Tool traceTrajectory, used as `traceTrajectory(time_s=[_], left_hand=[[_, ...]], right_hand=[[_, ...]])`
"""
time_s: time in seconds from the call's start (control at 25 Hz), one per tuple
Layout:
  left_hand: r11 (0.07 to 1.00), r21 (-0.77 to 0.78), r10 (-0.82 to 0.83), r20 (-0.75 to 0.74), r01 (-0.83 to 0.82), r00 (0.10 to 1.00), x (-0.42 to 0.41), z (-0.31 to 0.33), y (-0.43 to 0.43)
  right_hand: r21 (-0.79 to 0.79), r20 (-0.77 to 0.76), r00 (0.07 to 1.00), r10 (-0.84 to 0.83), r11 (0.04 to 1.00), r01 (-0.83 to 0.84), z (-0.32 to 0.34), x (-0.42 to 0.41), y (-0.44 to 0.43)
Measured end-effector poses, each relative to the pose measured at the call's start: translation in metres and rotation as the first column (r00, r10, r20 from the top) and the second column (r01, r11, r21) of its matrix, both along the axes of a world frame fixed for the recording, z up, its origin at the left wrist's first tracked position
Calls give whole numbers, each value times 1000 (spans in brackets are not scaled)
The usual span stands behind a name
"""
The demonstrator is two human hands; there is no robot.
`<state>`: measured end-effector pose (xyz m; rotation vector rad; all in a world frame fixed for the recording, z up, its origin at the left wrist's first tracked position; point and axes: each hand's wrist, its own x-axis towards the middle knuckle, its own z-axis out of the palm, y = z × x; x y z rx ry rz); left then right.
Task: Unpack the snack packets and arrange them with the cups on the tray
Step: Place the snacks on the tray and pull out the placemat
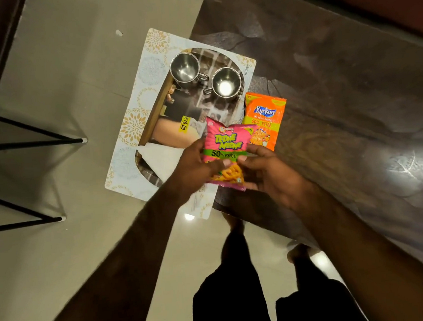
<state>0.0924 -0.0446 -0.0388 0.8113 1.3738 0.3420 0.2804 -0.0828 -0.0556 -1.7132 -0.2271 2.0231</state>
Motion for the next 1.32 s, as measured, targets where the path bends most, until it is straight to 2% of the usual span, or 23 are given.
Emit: traceTrajectory(time_s=[0.16, 0.32, 0.36, 0.48, 0.6, 0.64, 0.68, 0.76, 0.92, 1.0, 1.12, 1.32], left_hand=[[990, 112, 106, -219, -83, 970, -33, -6, 34], [979, 204, 96, -436, -5, 895, -64, -20, 73], [980, 198, 71, -497, 34, 865, -68, -23, 80], [964, 170, -43, -660, 205, 750, -74, -32, 93], [923, 158, -99, -783, 351, 614, -68, -36, 92], [913, 159, -99, -805, 375, 585, -67, -36, 90], [912, 161, -98, -808, 378, 581, -67, -37, 88], [927, 153, -107, -766, 341, 634, -69, -38, 87], [921, 138, -173, -693, 364, 700, -80, -38, 89], [920, 143, -182, -670, 366, 720, -83, -37, 89], [923, 144, -178, -662, 357, 728, -86, -37, 89], [920, 148, -179, -663, 362, 727, -86, -39, 90]], right_hand=[[-35, 328, 945, -5, 999, 18, -7, 10, 21], [37, 650, 758, -60, 998, 47, -33, 34, 44], [37, 679, 732, -61, 998, 49, -41, 37, 50], [27, 660, 748, -66, 998, 64, -56, 35, 59], [-79, 752, 643, 142, 989, -127, -66, 29, 68], [-58, 765, 629, 138, 988, -146, -68, 25, 71], [10, 754, 652, 80, 991, -133, -72, 24, 73], [92, 659, 750, -44, 995, -22, -76, 24, 72], [-46, 324, 933, -157, 982, 182, -55, 26, 49], [-59, 196, 957, -212, 972, 227, -42, 26, 31], [-20, 106, 965, -241, 970, 244, -30, 19, 10], [99, 114, 968, -222, 972, 211, -13, 11, 15]])
